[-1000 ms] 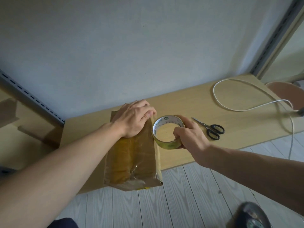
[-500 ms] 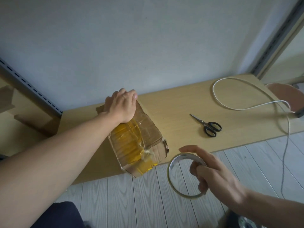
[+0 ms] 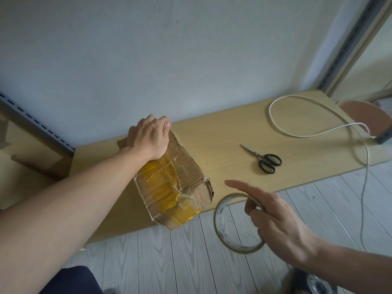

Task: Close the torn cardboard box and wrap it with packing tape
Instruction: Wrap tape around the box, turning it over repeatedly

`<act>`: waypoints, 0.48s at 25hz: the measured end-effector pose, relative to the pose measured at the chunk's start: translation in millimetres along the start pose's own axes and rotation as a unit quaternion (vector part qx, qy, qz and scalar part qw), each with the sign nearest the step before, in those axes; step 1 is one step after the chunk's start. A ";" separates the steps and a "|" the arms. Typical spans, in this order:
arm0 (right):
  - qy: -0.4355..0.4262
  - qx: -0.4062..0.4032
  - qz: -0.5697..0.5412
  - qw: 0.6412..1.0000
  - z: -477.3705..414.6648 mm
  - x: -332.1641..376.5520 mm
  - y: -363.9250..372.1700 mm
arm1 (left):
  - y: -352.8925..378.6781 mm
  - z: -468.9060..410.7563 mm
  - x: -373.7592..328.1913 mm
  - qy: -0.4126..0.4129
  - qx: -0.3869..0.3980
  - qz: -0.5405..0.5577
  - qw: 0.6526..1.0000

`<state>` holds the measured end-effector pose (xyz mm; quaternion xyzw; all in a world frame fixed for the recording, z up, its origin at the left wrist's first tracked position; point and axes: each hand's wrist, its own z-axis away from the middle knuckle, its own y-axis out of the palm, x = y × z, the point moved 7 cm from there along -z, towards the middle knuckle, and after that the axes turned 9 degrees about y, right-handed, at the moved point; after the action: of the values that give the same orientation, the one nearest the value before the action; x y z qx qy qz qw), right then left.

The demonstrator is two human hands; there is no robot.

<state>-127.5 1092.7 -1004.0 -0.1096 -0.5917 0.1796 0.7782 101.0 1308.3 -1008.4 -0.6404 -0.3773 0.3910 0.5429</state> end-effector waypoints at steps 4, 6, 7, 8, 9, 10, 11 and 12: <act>0.006 -0.010 -0.021 1.000 -10.0 -7.9 -22.6 | -0.1 0.3 0.6 0.001 -0.006 0.000 1.000; 0.014 -0.013 -0.010 1.000 -13.7 -15.4 -29.2 | 0.2 0.0 -0.1 0.002 -0.008 0.001 1.000; 0.017 -0.002 -0.010 1.000 -13.0 -17.7 -25.9 | 0.3 -0.2 -1.1 0.004 -0.008 0.003 1.000; 0.018 0.016 -0.016 1.000 -10.9 -18.7 -18.5 | 0.0 -0.6 -2.3 0.005 -0.007 0.004 1.000; 0.017 0.037 -0.017 0.999 -7.6 -18.1 -8.6 | -0.2 -0.9 -2.7 0.005 -0.006 0.004 1.000; 0.015 0.051 -0.011 0.999 -4.3 -16.9 0.6 | -0.3 -1.4 -3.1 0.003 -0.004 0.004 1.000; 0.010 0.054 0.002 0.998 -1.8 -15.5 6.4 | -0.3 -1.9 -3.3 0.002 -0.004 0.003 1.000; 0.004 0.048 0.017 0.999 -1.2 -14.5 9.1 | -0.4 -2.1 -3.6 0.003 -0.003 0.002 1.000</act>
<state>-131.1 1095.1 -1020.6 -0.0829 -0.5771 0.2203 0.7820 101.4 1304.2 -1007.4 -0.6437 -0.3756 0.3891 0.5415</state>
